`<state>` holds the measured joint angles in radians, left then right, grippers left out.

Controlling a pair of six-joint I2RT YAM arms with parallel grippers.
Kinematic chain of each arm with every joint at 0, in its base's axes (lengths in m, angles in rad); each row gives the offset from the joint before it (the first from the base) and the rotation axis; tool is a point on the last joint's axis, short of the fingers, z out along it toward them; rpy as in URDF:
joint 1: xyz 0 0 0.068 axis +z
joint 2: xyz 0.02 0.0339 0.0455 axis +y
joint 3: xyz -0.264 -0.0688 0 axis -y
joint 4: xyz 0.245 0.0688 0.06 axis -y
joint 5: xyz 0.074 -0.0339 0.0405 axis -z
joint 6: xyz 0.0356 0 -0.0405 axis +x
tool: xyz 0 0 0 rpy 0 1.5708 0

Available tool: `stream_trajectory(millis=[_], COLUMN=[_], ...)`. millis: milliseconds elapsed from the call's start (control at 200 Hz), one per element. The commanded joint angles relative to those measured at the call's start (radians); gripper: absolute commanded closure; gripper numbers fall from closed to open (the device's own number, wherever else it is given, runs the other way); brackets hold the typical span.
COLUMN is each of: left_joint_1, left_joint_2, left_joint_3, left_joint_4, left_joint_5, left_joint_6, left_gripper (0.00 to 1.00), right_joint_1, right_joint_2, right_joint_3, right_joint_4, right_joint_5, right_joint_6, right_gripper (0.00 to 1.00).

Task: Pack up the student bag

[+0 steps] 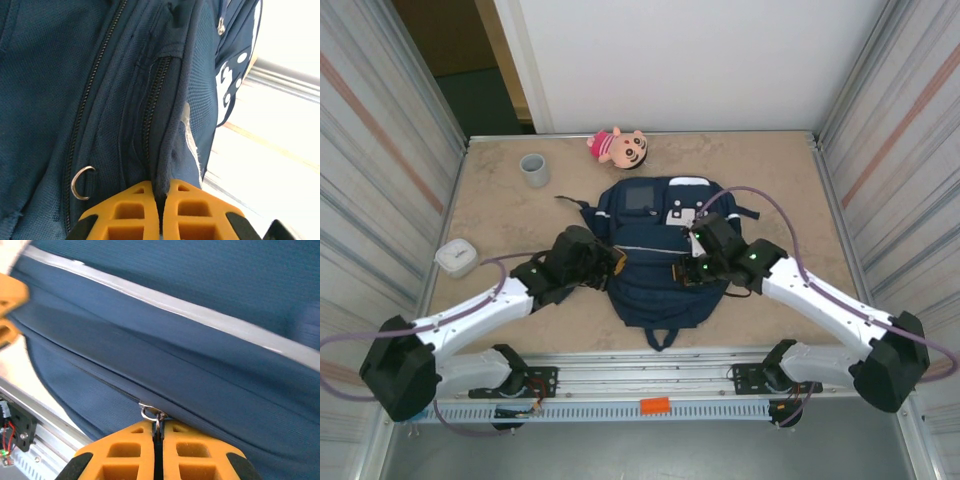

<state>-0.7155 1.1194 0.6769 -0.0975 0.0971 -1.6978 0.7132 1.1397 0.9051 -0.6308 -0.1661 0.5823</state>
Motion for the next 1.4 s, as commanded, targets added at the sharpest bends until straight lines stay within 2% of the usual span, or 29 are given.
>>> stream_trajectory(millis=[0,80,210,266,311,356,441,486,546,616,686,802,882,932,1047,1238,1393], left_joint_1=[0.075,0.103,0.116,0.113,0.101,0.077,0.021,0.007,0.008,0.007,0.008,0.005,-0.004,-0.025,-0.055,-0.084,-0.110], left_joint_2=[-0.076,-0.089,-0.083,-0.074,-0.069,-0.073,-0.090,-0.105,-0.124,-0.143,-0.147,-0.106,-0.051,-0.015,0.094,0.278,0.374], left_joint_3=[-0.029,-0.037,-0.011,0.019,0.054,0.093,0.151,0.168,0.179,0.189,0.208,0.251,0.288,0.304,0.341,0.440,0.471], left_joint_4=[-0.169,-0.183,-0.198,-0.201,-0.223,-0.259,-0.287,-0.279,-0.237,-0.191,-0.150,-0.169,-0.230,-0.255,-0.253,-0.251,-0.212], left_joint_5=[-0.078,-0.067,-0.061,-0.047,-0.051,-0.081,-0.153,-0.172,-0.144,-0.114,-0.060,0.116,0.300,0.338,0.310,0.352,0.338], left_joint_6=[0.098,0.129,0.194,0.247,0.319,0.389,0.581,0.710,0.886,1.091,1.362,1.845,2.113,2.226,2.337,2.371,2.376], left_gripper=[1.00,1.00,1.00,0.87,0.67,0.53,0.39,0.38,0.36,0.37,0.40,0.39,0.39,0.37,0.35,0.32,0.30], right_joint_1=[-0.089,-0.106,-0.060,-0.044,-0.040,-0.037,-0.044,-0.052,-0.066,-0.078,-0.087,-0.093,-0.093,-0.093,-0.094,-0.095,-0.095], right_joint_2=[-0.054,-0.050,-0.021,-0.013,-0.009,-0.012,-0.025,-0.031,-0.040,-0.049,-0.050,-0.047,-0.045,-0.044,-0.043,-0.035,-0.039], right_joint_3=[-0.036,-0.041,-0.031,-0.024,-0.018,-0.014,-0.013,-0.016,-0.020,-0.029,-0.035,-0.038,-0.035,-0.032,-0.036,-0.038,-0.042], right_joint_4=[-0.101,-0.078,-0.035,-0.026,-0.022,-0.017,-0.004,0.005,0.017,0.031,0.037,0.046,0.048,0.048,0.055,0.057,0.058], right_joint_5=[-0.010,-0.047,-0.065,-0.064,-0.064,-0.069,-0.080,-0.093,-0.114,-0.128,-0.135,-0.141,-0.147,-0.148,-0.148,-0.151,-0.153], right_joint_6=[-0.036,-0.037,-0.033,-0.033,-0.037,-0.042,-0.052,-0.057,-0.060,-0.061,-0.059,-0.061,-0.064,-0.063,-0.060,-0.062,-0.064], right_gripper=[1.00,1.00,1.00,1.00,1.00,1.00,1.00,1.00,1.00,1.00,1.00,1.00,1.00,1.00,1.00,1.00,1.00])
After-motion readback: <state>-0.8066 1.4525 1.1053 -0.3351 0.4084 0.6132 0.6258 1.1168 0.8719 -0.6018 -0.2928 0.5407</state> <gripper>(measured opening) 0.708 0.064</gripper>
